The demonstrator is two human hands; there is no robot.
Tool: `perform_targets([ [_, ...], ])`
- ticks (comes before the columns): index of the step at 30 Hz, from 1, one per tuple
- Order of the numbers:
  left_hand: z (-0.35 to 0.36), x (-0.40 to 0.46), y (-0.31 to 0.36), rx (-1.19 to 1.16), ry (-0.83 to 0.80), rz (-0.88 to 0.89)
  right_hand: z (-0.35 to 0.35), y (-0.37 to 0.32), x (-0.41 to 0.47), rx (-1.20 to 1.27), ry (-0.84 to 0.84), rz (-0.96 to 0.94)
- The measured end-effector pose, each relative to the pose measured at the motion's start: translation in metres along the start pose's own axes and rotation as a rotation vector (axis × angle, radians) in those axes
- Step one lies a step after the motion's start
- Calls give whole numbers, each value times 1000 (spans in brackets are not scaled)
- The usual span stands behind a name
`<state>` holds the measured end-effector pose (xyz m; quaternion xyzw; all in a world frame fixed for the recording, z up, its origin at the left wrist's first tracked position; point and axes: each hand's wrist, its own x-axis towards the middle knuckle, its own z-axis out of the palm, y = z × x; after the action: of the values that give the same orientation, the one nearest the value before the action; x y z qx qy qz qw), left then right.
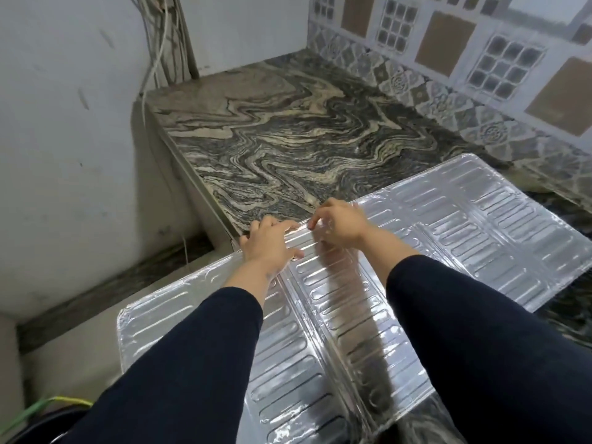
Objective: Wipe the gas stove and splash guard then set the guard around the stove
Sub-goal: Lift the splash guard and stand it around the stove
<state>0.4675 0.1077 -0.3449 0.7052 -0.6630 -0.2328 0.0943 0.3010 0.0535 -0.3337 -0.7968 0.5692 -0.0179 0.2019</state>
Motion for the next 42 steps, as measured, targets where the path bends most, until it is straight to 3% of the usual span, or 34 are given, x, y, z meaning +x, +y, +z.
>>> perform_targets([
  [5,-3,1,-4,-203,-20,22,-7,-8,-1,-88,8,-2],
  [14,-41,-6,9,-468,27,136,-56,-22,-6,126,122,-46],
  [27,-192,-13,15,-313,351,272,-178,-42,-40,30,408,11],
  [33,-222,-22,17,-301,416,292,-202,-49,-62,200,511,7],
  [42,-256,-22,31,-132,485,344,-213,-32,-94,246,552,103],
])
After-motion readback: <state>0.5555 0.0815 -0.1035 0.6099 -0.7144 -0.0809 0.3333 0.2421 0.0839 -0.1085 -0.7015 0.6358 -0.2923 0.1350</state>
